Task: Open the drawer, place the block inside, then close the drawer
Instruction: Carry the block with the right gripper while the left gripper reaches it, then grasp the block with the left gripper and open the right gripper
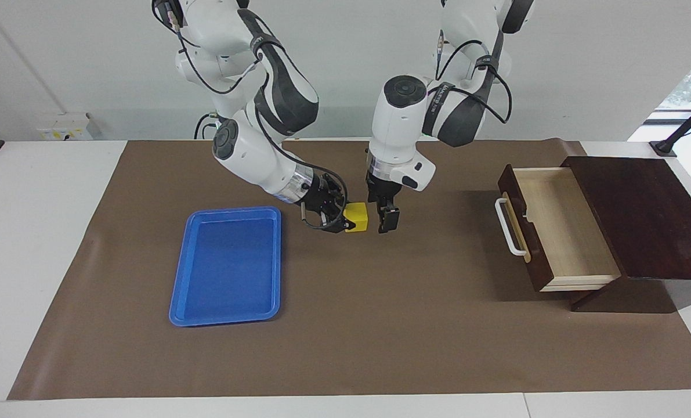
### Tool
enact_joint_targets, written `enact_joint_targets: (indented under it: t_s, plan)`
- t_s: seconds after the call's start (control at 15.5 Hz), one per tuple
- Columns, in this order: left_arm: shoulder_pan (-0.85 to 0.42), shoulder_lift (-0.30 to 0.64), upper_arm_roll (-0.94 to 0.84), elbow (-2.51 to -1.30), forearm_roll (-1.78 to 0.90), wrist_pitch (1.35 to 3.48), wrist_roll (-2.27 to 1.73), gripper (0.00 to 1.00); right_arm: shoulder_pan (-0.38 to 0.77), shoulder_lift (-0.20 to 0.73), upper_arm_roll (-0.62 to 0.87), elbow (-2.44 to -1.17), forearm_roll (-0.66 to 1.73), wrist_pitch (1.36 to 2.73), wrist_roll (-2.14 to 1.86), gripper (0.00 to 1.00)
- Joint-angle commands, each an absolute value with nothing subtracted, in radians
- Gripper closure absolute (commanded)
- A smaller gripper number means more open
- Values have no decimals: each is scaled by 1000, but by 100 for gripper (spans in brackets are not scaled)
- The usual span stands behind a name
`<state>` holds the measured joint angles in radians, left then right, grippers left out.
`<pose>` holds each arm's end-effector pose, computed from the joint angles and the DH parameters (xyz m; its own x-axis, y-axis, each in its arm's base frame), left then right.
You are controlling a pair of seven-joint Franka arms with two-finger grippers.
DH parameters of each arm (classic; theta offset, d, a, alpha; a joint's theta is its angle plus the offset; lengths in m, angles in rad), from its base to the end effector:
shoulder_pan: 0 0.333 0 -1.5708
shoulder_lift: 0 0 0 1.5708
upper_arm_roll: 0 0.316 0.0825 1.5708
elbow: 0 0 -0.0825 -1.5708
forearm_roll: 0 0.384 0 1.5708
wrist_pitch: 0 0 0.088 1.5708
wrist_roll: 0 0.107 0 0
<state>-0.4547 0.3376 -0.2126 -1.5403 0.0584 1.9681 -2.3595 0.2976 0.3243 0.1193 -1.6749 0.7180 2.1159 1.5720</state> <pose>0.5392 -0.3977 0.4720 -0.1136 0.9904 -0.0794 0.9912 0.1184 0.0589 0.6009 0.2903 0.4385 0.0408 -0.7778 -0.6271 -0.9980 -0.0618 0.0117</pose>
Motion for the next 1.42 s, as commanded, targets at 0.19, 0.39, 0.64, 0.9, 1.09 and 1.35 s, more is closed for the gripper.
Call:
enact_joint_targets:
  t_s: [0.19,0.39,0.64,0.9,1.09,1.35]
  plan:
    - [-506,347,-201,-1546,75,2019,-2388,0,321,331,120,-1661,703,2143,1614,100]
    - [-502,345,-201,-1557,75,2008,-2388,6,321,331,120,-1661,703,2141,1614,100]
    - [-499,345,-201,-1560,77,2019,-2387,100,316,331,120,-1661,704,2140,1612,100]
    - [-499,345,-201,-1559,77,2019,-2381,100,308,333,120,-1660,701,2138,1611,100]
    - [-497,345,-201,-1554,77,2008,-2376,100,307,331,120,-1660,706,2138,1611,100]
    - [-506,344,-201,-1557,94,2002,-2370,100,298,328,118,-1660,709,2131,1632,0]
